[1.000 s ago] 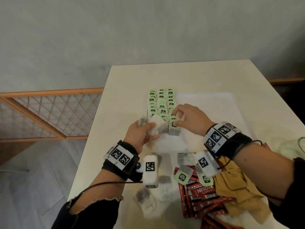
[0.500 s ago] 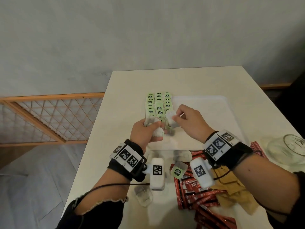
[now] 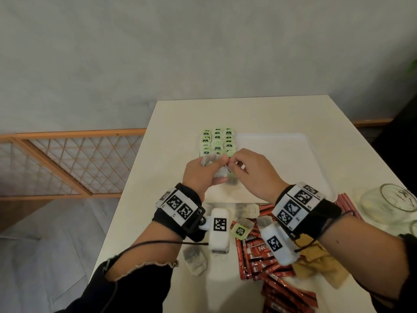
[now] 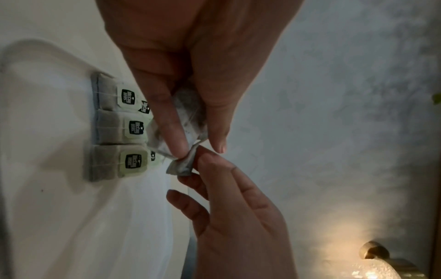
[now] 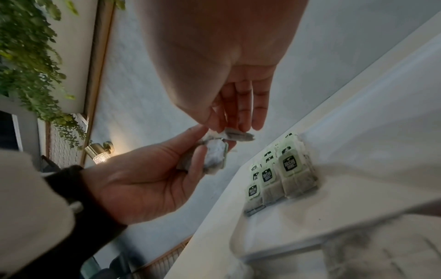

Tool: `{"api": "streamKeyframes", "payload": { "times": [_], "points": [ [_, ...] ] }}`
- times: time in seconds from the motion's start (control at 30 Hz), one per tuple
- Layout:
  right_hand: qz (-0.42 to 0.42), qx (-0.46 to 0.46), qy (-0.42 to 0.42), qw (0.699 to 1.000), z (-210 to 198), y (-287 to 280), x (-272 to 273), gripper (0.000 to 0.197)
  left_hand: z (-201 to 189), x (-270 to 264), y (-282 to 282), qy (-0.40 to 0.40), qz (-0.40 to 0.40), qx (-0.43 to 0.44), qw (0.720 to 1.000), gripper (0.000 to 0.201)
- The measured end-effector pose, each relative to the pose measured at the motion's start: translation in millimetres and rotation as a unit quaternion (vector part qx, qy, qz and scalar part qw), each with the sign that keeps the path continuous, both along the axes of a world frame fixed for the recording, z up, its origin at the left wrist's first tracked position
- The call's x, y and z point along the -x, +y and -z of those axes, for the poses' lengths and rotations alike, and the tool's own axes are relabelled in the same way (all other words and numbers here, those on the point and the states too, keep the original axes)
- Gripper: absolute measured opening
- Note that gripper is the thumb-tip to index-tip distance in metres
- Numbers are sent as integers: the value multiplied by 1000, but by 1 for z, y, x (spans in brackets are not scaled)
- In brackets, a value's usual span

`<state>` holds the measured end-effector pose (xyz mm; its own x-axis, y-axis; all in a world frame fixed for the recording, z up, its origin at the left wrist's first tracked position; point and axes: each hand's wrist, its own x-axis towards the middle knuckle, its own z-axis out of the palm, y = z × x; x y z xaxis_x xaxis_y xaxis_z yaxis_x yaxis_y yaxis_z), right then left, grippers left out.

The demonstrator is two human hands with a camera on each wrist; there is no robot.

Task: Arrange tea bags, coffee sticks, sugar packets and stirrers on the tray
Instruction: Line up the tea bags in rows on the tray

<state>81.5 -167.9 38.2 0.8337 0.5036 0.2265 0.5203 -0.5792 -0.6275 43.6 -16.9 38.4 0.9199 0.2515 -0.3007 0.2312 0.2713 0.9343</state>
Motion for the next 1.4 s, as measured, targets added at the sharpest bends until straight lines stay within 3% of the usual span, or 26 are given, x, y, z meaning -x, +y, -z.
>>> {"api": "streamKeyframes", "payload": {
  "times": [0.27,0.37,0.5,0.6,0.8,1.03,1.2,1.4],
  "points": [
    [40,-50,-2,998,-1,3,-14,18,3,-6,8,2,18,-88,996,22],
    [30,-27,36,999,5,7,-21,11,8,-6,11,11,40,-99,994,31],
    [14,5,131,991,23,10,-24,6,19,-6,29,37,11,-120,992,16],
    [1,42,186,982,39,9,-24,6,26,-7,45,46,-42,-91,994,17],
    [54,50,133,988,52,20,-45,4,33,-11,61,46,-80,-70,993,9],
    [45,63,110,991,45,38,-59,6,34,-13,61,32,-119,-81,989,11],
    [70,8,114,991,36,36,-55,15,22,-13,50,44,-114,32,992,12],
    [40,-67,200,977,13,35,-34,22,13,-16,28,54,-68,71,994,19]
  ]
}}
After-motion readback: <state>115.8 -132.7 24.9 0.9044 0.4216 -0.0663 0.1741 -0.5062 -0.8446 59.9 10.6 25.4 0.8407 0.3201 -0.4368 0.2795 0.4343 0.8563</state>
